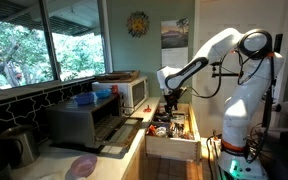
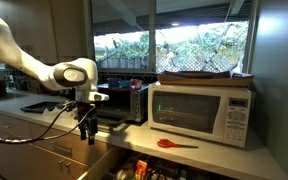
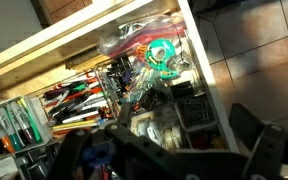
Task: Remove the pen from the open drawer and put it on the counter
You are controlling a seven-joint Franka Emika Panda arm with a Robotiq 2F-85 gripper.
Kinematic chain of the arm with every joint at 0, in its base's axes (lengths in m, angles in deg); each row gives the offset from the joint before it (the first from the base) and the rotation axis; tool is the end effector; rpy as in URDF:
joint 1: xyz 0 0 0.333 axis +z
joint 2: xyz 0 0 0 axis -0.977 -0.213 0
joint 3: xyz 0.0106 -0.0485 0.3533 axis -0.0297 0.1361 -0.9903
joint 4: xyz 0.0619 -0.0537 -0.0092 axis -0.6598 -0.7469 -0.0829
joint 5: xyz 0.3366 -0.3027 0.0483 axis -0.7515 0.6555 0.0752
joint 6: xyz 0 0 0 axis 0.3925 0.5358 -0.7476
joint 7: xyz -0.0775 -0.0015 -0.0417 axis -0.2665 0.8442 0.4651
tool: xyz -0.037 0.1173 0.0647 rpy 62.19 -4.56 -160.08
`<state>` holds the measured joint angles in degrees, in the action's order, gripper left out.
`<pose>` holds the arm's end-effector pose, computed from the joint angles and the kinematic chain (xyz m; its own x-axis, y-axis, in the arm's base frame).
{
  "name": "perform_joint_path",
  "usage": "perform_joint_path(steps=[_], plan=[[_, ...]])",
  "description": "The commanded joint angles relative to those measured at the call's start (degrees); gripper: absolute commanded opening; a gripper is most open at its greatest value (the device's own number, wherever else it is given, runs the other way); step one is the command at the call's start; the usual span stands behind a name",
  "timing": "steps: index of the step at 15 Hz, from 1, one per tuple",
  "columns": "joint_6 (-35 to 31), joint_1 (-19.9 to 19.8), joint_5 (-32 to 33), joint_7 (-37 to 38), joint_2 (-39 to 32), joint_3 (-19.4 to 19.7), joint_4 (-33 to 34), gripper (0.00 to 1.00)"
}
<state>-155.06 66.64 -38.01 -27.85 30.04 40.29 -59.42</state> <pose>0.4055 -0.1288 0.3551 0.9501 -0.2887 -0.1183 -0.2594 -0.9416 0.2146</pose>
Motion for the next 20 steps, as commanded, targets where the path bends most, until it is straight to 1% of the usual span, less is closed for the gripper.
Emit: perform_joint_path(steps=[1,7,8,9,10,11,13,16,17,19,20], plan=[[0.11,0.46,0.09,0.09,0.09,0.07,0.15,1.00],[0.11,0.93,0.09,0.24,0.25,-0.52,0.24,1.00],[0.70,0.21,-0.20,3.78,-1.05,-0.89,0.72,1.00],[0.30,-1.07,1.18,9.30,-1.99,-1.71,0.34,1.00],[-2.14,-1.76,2.04,12.23,-2.98,-1.59,-0.66,1.00],[-2.80,-2.31,2.37,15.31,-3.86,-1.55,-0.82,1.00],[-5.34,-3.61,1.99,20.16,-7.87,-0.41,-0.02,1.00],[-7.15,-6.45,4.40,27.14,-11.79,1.21,0.83,1.00],[-5.58,-6.80,4.43,27.97,-12.11,2.06,1.07,1.00],[-4.99,-5.25,0.60,22.09,-10.03,3.57,0.36,1.00],[-5.72,-5.47,2.73,24.52,-11.25,3.29,0.47,1.00]])
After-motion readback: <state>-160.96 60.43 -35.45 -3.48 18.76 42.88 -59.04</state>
